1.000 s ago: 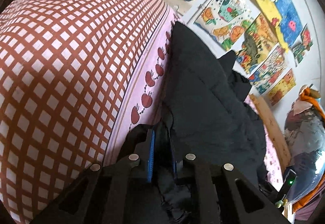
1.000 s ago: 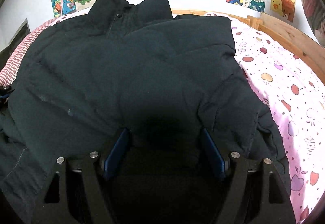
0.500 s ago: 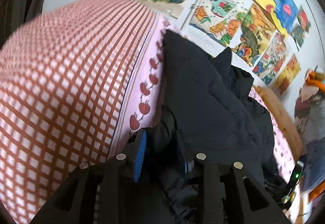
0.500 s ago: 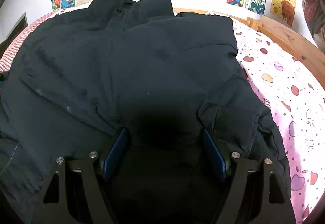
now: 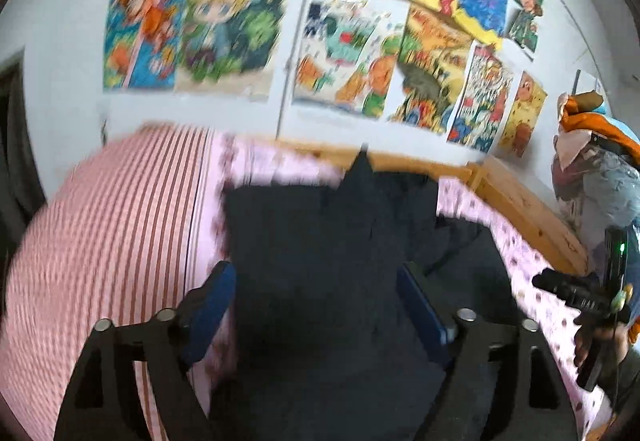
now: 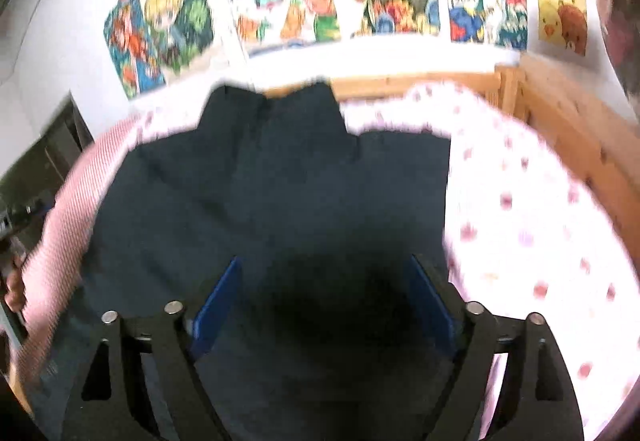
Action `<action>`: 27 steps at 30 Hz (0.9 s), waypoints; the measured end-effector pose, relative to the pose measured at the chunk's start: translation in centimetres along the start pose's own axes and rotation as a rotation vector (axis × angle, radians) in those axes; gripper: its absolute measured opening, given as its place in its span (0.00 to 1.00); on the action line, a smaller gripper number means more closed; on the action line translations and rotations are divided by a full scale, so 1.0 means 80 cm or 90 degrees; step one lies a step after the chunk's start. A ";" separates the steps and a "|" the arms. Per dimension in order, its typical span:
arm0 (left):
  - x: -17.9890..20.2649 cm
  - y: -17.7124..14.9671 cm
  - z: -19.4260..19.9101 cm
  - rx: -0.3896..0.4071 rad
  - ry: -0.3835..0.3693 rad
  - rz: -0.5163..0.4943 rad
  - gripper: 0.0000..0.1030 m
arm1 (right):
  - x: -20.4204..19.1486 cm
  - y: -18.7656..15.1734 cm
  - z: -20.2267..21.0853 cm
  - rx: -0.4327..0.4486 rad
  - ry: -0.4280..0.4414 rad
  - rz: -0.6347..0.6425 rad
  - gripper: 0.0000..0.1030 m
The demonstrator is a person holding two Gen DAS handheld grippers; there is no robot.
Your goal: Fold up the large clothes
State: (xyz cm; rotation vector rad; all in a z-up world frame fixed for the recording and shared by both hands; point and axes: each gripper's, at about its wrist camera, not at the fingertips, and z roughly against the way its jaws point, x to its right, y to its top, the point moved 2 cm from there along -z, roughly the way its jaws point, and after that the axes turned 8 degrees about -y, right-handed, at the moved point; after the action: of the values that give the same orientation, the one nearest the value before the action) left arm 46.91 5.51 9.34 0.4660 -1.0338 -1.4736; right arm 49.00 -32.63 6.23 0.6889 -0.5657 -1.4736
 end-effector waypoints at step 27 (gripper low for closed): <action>0.017 0.102 -0.374 -0.042 -0.089 0.057 0.14 | -0.068 0.202 -0.307 -0.053 -0.003 0.009 0.31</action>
State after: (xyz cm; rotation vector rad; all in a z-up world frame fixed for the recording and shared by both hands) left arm 74.99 -4.60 0.68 0.2694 -1.0988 -1.4708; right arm 77.72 -25.86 1.21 0.6155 -0.5092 -1.4780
